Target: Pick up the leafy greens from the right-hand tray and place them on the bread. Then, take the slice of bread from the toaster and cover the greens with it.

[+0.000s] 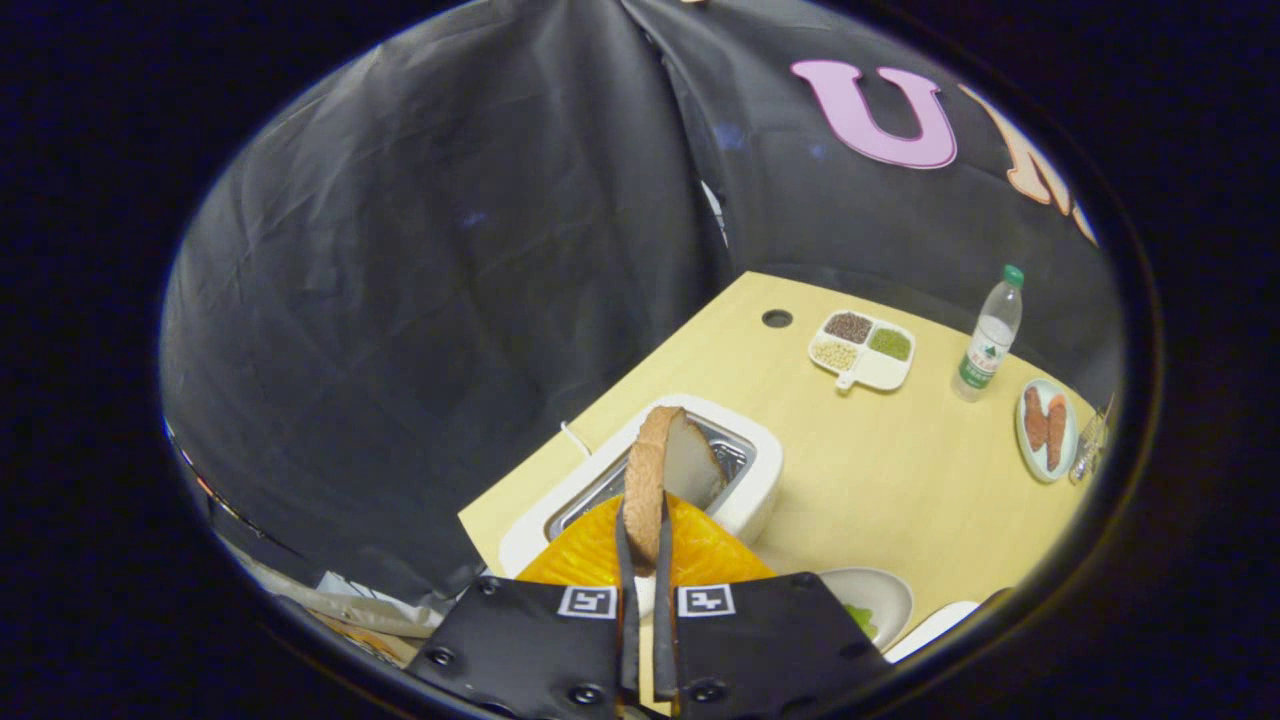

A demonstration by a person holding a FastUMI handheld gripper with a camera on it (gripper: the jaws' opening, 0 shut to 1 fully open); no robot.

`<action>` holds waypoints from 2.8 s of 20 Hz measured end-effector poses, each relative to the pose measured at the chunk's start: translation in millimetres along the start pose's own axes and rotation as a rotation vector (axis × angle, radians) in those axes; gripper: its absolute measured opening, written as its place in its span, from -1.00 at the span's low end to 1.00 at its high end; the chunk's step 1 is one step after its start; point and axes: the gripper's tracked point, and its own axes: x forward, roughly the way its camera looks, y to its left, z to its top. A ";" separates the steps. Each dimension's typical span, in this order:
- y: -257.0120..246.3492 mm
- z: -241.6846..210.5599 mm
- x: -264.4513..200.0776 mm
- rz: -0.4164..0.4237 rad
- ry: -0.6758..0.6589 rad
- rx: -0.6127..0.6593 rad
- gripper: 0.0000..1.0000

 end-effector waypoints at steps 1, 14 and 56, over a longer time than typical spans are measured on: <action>-2.1 2.4 -6.4 0.001 -0.016 0.019 -0.84; -46.4 -6.5 -66.0 0.011 -0.112 0.201 -0.84; -182.3 -205.5 -85.1 -0.264 0.001 0.405 0.36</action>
